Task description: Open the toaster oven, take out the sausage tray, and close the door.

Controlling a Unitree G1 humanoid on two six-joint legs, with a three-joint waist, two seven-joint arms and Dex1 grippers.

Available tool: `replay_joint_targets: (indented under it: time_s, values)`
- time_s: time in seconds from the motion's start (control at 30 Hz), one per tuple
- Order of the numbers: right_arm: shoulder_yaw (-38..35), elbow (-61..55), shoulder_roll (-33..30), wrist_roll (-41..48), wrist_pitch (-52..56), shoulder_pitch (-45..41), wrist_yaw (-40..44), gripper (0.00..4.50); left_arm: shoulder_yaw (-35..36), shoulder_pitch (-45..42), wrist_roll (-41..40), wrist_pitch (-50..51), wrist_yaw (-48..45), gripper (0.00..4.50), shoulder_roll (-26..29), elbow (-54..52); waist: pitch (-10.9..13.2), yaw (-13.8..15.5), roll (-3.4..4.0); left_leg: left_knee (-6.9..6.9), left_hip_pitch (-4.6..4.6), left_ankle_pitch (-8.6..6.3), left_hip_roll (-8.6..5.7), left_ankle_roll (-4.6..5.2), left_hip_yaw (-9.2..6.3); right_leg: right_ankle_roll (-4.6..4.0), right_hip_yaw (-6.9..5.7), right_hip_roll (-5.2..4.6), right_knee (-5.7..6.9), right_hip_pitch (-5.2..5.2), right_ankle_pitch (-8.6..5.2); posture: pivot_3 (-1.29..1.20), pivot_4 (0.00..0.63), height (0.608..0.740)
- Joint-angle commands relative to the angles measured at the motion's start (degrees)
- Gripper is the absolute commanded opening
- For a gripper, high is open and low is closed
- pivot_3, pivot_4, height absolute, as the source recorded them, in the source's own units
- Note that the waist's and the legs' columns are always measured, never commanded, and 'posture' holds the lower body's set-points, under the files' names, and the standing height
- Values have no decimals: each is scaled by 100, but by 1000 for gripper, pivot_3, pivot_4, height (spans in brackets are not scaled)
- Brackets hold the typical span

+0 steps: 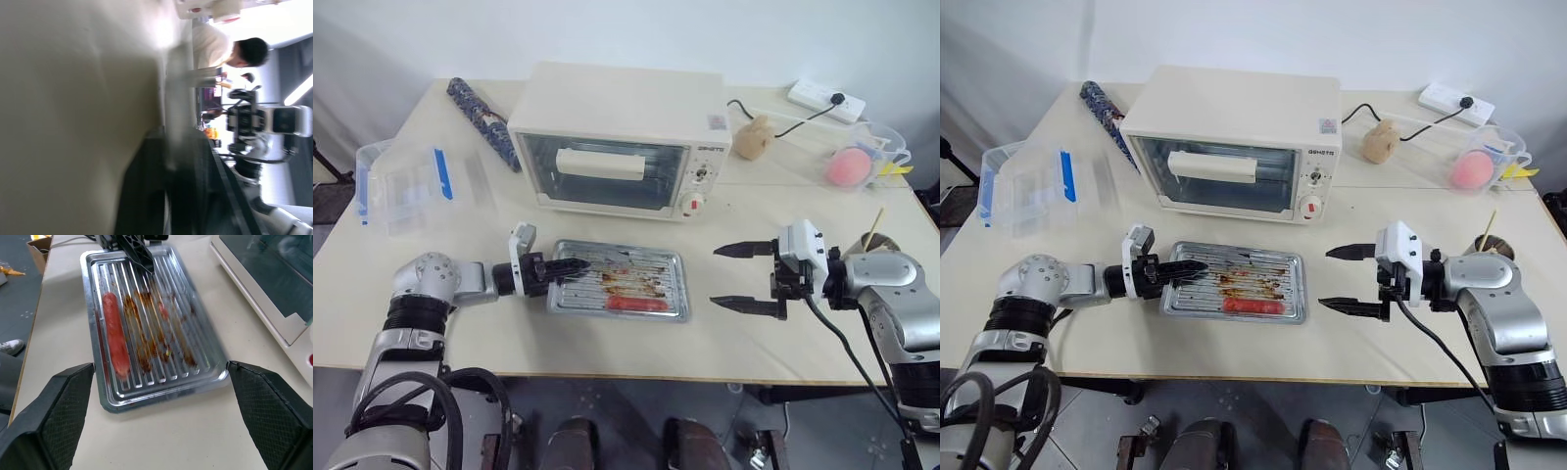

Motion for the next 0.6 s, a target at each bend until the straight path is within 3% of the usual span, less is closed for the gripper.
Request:
replay_joint_targets:
  time_s: [0.03,0.33,0.47,0.6]
  values:
    - [-182,-125,-131,77,-46,-49,-46,4500,-46,-140,627,-233,-310,1978,-26,486,0,-21,0,-1,0,1,0,-1,0,0,0,0,7,-4,0,0,150,740]
    - [-62,79,-111,-14,-157,-217,4,4500,-150,-424,1474,-328,-1149,4450,535,740,0,-66,0,-1,0,2,3,-2,2,0,1,1,20,-13,0,0,150,740]
    - [-10,192,-122,-66,-238,-272,115,4500,-353,-360,1776,-469,-1682,4485,1013,386,1,-202,-1,-17,1,3,5,-5,6,-1,1,2,24,-22,-1,0,150,740]
    - [63,359,-128,-148,-357,-373,239,4500,-208,-13,2041,-1712,-2510,4485,1438,-175,2,-285,-2,-23,-2,2,6,-5,15,-1,1,1,23,-33,-1,0,150,740]
